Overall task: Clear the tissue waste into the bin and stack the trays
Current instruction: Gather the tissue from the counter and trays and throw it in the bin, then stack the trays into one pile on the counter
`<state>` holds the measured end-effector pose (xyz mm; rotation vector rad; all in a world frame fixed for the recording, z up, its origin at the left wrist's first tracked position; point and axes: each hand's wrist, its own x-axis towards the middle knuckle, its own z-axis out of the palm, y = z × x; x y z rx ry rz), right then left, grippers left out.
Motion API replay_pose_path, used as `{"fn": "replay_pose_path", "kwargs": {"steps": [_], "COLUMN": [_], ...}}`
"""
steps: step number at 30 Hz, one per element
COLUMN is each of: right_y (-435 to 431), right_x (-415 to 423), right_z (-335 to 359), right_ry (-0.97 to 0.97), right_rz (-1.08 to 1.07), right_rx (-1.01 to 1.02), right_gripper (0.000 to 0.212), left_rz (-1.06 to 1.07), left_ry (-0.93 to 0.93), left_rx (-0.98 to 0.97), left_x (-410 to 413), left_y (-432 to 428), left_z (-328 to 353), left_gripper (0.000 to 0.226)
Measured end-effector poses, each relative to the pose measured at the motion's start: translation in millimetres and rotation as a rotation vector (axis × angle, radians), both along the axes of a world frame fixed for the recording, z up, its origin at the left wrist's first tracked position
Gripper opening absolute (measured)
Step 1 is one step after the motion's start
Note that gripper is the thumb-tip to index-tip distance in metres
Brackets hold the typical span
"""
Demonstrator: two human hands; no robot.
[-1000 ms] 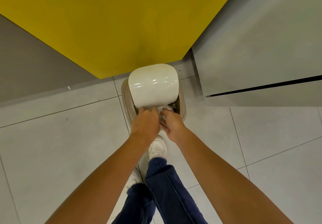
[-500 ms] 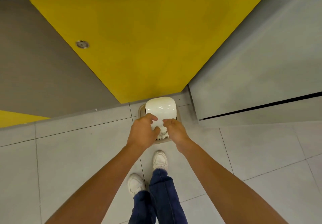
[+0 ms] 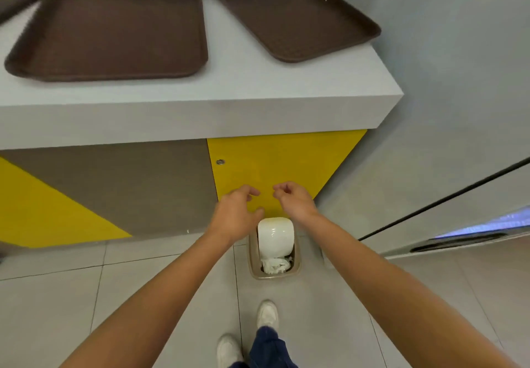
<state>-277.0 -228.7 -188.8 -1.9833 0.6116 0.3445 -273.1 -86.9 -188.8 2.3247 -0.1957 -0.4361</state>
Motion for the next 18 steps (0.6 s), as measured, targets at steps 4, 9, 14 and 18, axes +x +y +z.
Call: {"fn": "replay_pose_path", "kwargs": {"steps": [4, 9, 14, 18], "right_y": [14.5, 33.0, 50.5, 68.4], "right_x": [14.9, 35.2, 60.9, 88.3], "right_z": [60.2, 120.9, 159.2, 173.0], "right_ry": [-0.157, -0.314, -0.397, -0.434], "right_rz": [0.070, 0.066, 0.085, 0.097], "right_rx": [-0.051, -0.104, -0.094, -0.075], "right_gripper": [0.023, 0.024, 0.020, 0.019], "left_rz": [0.036, 0.054, 0.112, 0.157], "left_ry": [-0.140, -0.277, -0.360, -0.409], "left_rx": [-0.036, -0.038, -0.047, -0.037], "left_x": [7.4, 23.1, 45.8, 72.7], "left_y": [31.1, 62.4, 87.7, 108.7], "left_z": [52.2, 111.1, 152.6, 170.0], "left_gripper": [0.034, 0.037, 0.037, 0.035]}}
